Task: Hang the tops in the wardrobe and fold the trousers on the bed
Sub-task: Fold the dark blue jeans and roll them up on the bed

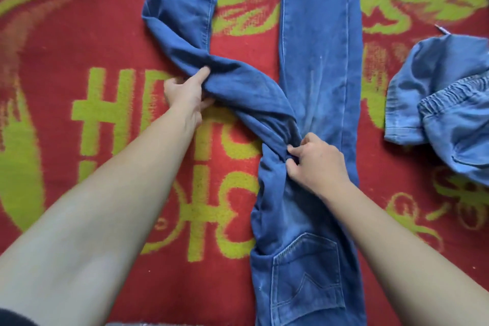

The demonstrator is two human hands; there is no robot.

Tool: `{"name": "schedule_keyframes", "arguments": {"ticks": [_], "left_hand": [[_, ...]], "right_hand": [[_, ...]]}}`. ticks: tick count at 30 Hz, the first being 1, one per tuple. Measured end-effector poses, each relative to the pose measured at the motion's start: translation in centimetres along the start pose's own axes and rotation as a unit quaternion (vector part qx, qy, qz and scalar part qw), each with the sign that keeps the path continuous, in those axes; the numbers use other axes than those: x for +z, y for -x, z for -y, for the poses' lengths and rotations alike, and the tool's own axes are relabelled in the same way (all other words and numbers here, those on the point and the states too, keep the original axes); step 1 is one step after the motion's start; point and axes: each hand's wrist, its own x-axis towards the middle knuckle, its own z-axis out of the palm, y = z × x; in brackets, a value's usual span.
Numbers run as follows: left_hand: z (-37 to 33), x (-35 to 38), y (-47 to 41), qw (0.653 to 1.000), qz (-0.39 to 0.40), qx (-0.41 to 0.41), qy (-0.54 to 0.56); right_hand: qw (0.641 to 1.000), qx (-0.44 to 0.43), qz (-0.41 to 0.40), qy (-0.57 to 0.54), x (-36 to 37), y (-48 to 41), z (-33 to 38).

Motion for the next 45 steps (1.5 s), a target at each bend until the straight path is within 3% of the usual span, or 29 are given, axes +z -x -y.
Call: {"name": "schedule_keyframes", "arguments": {"ticks": [2, 4, 7, 9, 11, 12, 16, 19, 21, 24, 29, 32, 36, 39, 42, 45], "left_hand": [[-2.7, 1.2, 1.0, 0.989, -0.087, 0.091, -0.073], [-6.0, 4.0, 2.7, 0.974, -0.11, 0.174, -0.094], [-9.9, 10.8, 6.2, 0.944, -0.032, 0.303, -0.128], [-10.5, 15.6, 8.9, 0.914, 0.103, 0.365, -0.146], [-9.9, 18.6, 11.3, 0.879, 0.226, 0.373, -0.191], [-9.3, 19.2, 12.0, 0.863, 0.249, 0.379, -0.223], [-5.1, 16.2, 11.1, 0.814, 0.191, 0.414, -0.361], [-0.6, 12.2, 9.3, 0.774, 0.173, 0.336, -0.508], [1.8, 10.5, 8.8, 0.799, 0.217, 0.233, -0.51], [3.7, 10.1, 9.0, 0.85, 0.275, 0.138, -0.428], [2.5, 11.3, 10.0, 0.924, 0.324, -0.011, -0.201], [1.6, 11.7, 10.2, 0.913, 0.372, -0.12, -0.12], [2.2, 12.6, 9.9, 0.873, 0.419, -0.24, -0.071], [2.6, 13.4, 10.2, 0.855, 0.424, -0.262, -0.14], [1.3, 13.6, 10.4, 0.84, 0.434, -0.256, -0.201], [0.8, 14.1, 9.4, 0.94, 0.301, -0.137, -0.089]], "right_hand": [[0.998, -0.021, 0.044, -0.027, -1.6, -0.8, -0.7], [0.995, -0.021, 0.026, -0.09, -3.0, -0.8, -1.9], [0.97, 0.03, -0.068, -0.233, -3.7, 0.4, -3.6], [0.941, 0.09, -0.095, -0.312, -3.7, 0.5, -4.4], [0.92, 0.159, -0.096, -0.346, -3.2, -0.1, -5.5], [0.915, 0.192, -0.087, -0.345, -2.9, -0.5, -6.2], [0.904, 0.269, -0.004, -0.333, -1.3, -1.3, -8.2], [0.879, 0.284, 0.017, -0.383, -0.9, -1.6, -8.4], [0.843, 0.288, 0.004, -0.454, -1.1, -1.7, -8.5], [0.765, 0.273, -0.016, -0.583, -1.9, -2.1, -8.2], [0.707, 0.185, -0.051, -0.68, -5.1, -3.6, -6.6], [0.696, 0.128, -0.028, -0.706, -7.5, -4.3, -6.5], [0.734, 0.101, -0.081, -0.667, -8.8, -4.5, -7.7], [0.734, 0.107, -0.106, -0.663, -8.4, -4.1, -9.2], [0.711, 0.144, -0.147, -0.672, -7.9, -3.8, -10.8], [0.695, 0.188, -0.139, -0.68, -6.7, -3.9, -11.8]]}}
